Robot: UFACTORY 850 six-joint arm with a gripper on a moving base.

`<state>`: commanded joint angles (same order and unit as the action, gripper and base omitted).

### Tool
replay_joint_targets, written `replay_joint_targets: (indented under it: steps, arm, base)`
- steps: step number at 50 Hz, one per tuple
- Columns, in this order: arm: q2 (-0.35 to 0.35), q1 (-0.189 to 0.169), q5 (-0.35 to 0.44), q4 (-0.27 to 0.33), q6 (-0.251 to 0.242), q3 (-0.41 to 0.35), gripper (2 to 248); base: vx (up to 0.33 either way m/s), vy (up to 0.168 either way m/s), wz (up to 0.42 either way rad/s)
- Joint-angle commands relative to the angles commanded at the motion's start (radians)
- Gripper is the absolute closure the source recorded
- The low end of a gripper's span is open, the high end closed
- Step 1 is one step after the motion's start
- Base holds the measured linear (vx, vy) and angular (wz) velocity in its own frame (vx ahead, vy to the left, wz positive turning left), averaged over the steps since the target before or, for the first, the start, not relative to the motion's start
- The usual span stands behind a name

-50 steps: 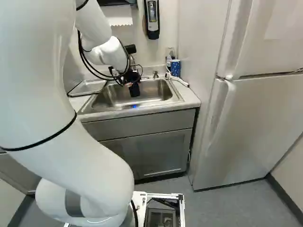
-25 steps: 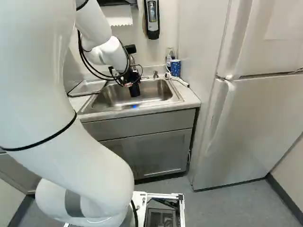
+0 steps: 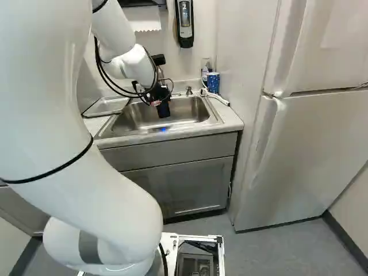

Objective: Rinse the cup and place it in the tray

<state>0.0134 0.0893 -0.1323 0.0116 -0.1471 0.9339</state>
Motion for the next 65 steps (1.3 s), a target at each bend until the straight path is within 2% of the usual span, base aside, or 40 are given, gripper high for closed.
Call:
replay_joint_targets:
  steps: [65]
  arm:
    - [0.0,0.0,0.0,0.0,0.0,0.0,128]
  base:
    - [0.0,0.0,0.0]
